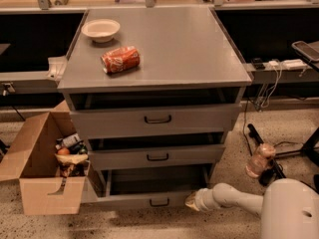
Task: Close bottom drawer
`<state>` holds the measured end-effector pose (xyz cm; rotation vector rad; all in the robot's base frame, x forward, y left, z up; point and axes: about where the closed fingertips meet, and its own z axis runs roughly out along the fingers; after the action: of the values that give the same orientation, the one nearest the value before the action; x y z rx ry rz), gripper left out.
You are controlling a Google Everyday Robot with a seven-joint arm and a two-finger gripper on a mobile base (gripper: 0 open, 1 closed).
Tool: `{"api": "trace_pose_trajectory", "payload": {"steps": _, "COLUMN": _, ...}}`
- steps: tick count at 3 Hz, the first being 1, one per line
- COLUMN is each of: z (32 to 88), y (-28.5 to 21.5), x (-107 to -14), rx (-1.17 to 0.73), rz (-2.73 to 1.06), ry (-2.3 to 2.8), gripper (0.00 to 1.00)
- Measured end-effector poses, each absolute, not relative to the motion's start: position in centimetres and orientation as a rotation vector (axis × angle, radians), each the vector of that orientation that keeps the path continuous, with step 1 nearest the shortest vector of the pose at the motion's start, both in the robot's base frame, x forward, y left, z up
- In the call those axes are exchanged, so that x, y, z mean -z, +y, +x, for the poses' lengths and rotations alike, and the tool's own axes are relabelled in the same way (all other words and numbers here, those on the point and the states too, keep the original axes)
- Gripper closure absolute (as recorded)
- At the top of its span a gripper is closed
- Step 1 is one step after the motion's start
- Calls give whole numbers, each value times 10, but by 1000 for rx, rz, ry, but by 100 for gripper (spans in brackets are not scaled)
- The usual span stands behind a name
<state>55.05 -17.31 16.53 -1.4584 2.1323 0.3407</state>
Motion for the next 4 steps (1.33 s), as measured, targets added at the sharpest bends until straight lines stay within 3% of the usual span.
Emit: {"api": "trace_pose_trajectory", "payload": {"steps": 4, "z": 584, "y": -185, "x": -176, "rx": -245, "rz": -1412, "ry": 2093, "gripper": 100}}
